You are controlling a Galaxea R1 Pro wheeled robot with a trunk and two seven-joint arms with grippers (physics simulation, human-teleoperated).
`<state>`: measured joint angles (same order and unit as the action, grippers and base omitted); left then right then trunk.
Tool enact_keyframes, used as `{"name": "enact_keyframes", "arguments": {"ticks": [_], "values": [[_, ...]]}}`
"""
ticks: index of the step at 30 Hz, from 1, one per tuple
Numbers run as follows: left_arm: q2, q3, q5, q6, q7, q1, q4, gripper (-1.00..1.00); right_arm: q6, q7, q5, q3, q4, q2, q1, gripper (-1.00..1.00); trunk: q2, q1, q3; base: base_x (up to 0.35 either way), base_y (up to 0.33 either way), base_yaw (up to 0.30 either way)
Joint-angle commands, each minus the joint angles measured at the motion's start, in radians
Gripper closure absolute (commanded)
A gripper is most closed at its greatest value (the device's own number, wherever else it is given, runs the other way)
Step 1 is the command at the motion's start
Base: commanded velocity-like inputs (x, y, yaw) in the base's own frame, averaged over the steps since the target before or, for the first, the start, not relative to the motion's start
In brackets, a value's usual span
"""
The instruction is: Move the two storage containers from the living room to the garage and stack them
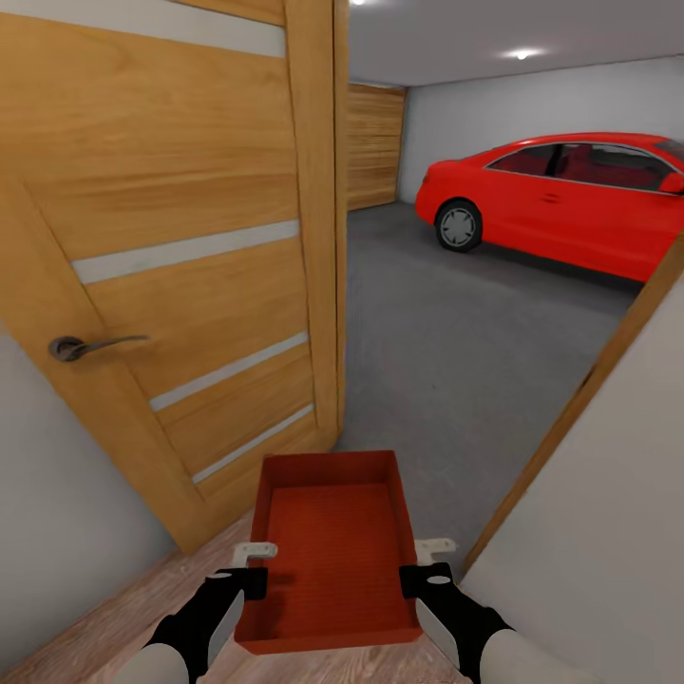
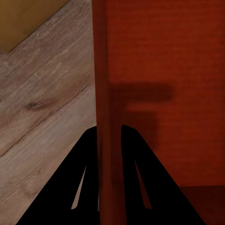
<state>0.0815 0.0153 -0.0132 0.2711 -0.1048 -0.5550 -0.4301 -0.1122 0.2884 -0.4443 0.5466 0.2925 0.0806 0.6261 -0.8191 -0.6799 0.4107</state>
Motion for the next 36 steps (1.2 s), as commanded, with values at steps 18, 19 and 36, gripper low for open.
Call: {"name": "enact_keyframes", "arguments": {"ticks": [18,19,36], "values": [[0.0,-0.02,-0.011,0.007,-0.009,0.0,-0.003,1.0,-0.007,0.026,-0.013,0.018,-0.012,-0.012,0.001,1.0,-0.001,0.0,0.001,0.0,0.091,-0.264],[0.0,-0.02,-0.011,0.007,-0.009,0.0,-0.003,1.0,-0.007,0.026,-0.013,0.018,-0.012,-0.012,0.001,1.0,-0.001,0.0,0.001,0.0,0.314,-0.076],[0.0,-0.02,-0.011,0.006,-0.009,0.001,-0.003,1.0,-0.007,0.026,-0.013,0.018,-0.012,-0.013,0.001,1.0,-0.001,0.0,0.001,0.0,0.309,-0.014]]}}
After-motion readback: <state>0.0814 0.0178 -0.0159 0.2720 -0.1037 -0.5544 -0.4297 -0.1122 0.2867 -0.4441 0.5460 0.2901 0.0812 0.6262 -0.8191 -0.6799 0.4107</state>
